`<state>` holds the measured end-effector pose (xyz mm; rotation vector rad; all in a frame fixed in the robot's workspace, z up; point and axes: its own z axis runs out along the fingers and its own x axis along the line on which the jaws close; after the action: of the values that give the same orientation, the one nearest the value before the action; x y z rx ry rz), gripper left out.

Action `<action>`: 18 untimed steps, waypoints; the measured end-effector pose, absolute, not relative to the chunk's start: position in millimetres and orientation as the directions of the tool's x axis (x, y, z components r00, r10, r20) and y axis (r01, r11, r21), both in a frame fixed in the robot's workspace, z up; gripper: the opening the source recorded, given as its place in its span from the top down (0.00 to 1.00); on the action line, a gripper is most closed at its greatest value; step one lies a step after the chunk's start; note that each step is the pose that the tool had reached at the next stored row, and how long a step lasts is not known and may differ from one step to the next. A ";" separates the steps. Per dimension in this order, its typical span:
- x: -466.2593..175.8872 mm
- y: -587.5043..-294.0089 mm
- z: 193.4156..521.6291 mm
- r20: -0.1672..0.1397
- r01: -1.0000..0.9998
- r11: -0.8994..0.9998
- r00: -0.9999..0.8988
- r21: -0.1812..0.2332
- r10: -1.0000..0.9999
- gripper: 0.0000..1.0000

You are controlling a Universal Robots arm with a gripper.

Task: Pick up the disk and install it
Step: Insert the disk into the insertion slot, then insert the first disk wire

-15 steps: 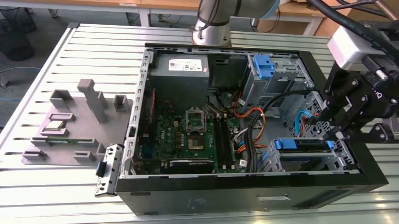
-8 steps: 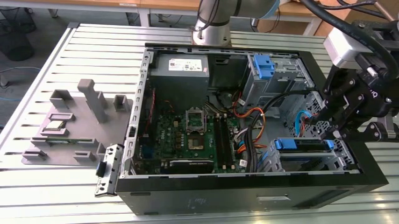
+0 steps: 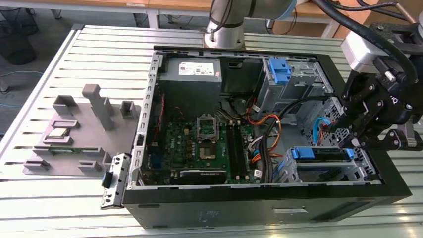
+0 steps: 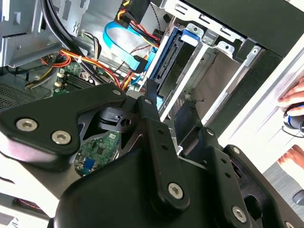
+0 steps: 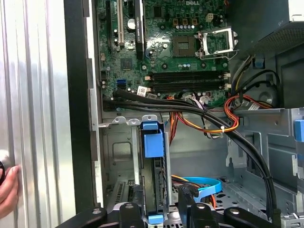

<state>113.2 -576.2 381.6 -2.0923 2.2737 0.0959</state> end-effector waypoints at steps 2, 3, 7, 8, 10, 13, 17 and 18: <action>113.2 -576.2 381.6 -0.081 -0.997 0.083 -0.083 0.012 -0.993 0.58; 113.2 -576.1 381.5 -0.087 -0.997 0.082 -0.083 0.012 -0.993 0.58; 113.2 -576.1 381.3 -0.097 -0.997 0.082 -0.083 0.013 -0.992 0.58; 113.2 -576.1 381.3 -0.100 -0.997 0.082 -0.083 0.013 -0.992 0.58; 113.2 -576.1 381.3 -0.100 -0.997 0.082 -0.083 0.013 -0.992 0.58; 113.2 -576.1 381.3 -0.100 -0.997 0.082 -0.083 0.013 -0.991 0.58; 113.2 -576.1 381.3 -0.101 -0.997 0.082 -0.083 0.013 -0.991 0.58; 113.2 -576.0 381.3 -0.101 -0.997 0.082 -0.083 0.013 -0.991 0.58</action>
<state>113.2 -576.0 381.3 -2.0814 2.2619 0.1202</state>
